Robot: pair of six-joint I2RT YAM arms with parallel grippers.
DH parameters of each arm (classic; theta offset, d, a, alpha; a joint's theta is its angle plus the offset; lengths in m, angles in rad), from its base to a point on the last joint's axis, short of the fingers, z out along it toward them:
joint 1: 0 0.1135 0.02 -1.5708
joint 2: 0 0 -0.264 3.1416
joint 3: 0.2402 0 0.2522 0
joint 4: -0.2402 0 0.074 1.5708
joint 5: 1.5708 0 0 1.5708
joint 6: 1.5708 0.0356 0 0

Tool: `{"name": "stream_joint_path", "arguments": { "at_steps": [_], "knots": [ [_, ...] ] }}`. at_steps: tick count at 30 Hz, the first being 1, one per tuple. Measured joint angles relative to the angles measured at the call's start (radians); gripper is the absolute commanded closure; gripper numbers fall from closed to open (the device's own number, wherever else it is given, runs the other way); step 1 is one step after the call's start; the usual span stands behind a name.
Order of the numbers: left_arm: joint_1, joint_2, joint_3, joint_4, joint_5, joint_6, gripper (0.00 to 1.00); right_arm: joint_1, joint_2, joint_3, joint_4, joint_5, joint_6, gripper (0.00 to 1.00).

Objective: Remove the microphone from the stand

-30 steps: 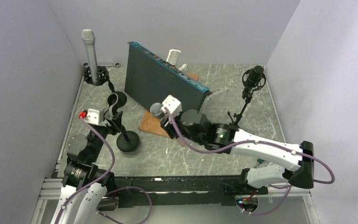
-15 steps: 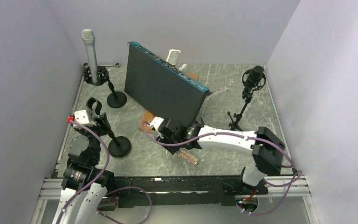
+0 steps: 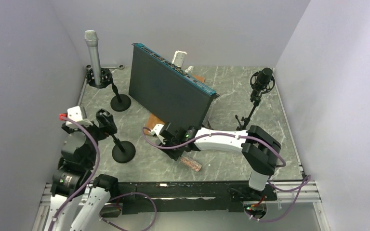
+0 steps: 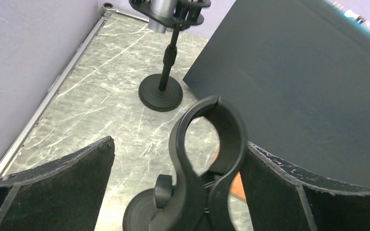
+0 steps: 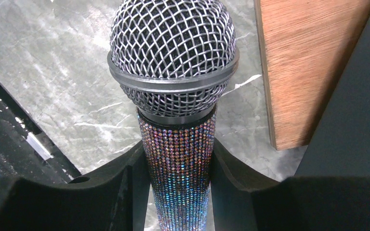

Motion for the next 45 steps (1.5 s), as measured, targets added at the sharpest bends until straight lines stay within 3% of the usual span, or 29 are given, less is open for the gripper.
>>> {"name": "stream_joint_path", "arguments": {
  "at_steps": [10, 13, 14, 17, 22, 24, 27, 33, 36, 39, 45],
  "knots": [
    [0.000, 0.266, 0.537, -0.383, -0.044, -0.205, 0.03, -0.011, 0.036, -0.013, 0.036, -0.007, -0.016, 1.00],
    [0.000, 0.313, 0.571, -0.439, -0.017, -0.219, 0.13, -0.013, 0.037, -0.014, 0.039, -0.007, -0.016, 1.00],
    [0.000, 0.321, 0.569, -0.452, -0.004, -0.216, 0.13, -0.013, 0.037, -0.014, 0.040, -0.007, -0.017, 1.00],
    [0.000, 0.325, 0.547, -0.467, 0.037, -0.175, 0.01, -0.014, 0.037, -0.014, 0.040, -0.007, -0.019, 1.00],
    [0.000, 0.291, 0.520, -0.467, 0.084, -0.053, 0.02, -0.015, 0.037, -0.014, 0.040, -0.011, -0.023, 1.00],
    [0.000, 0.283, 0.520, -0.468, 0.089, -0.012, 0.09, -0.015, 0.037, -0.014, 0.040, -0.011, -0.023, 1.00],
    [0.000, 0.285, 0.510, -0.466, 0.114, 0.039, 0.28, -0.015, 0.037, -0.014, 0.041, -0.012, -0.023, 1.00],
    [0.000, 0.342, 0.479, -0.469, 0.152, 0.088, 0.57, -0.015, 0.037, -0.012, 0.042, -0.006, -0.023, 1.00],
    [0.000, 0.364, 0.470, -0.452, 0.158, 0.100, 0.80, -0.015, 0.037, -0.008, 0.042, 0.002, -0.023, 1.00],
    [0.000, 0.349, 0.447, -0.431, 0.160, 0.095, 0.97, -0.015, 0.037, -0.002, 0.045, 0.007, -0.024, 1.00],
    [0.002, 0.310, 0.354, -0.379, 0.153, 0.088, 1.00, -0.015, 0.037, 0.024, 0.046, 0.030, -0.035, 1.00]
  ]
}}
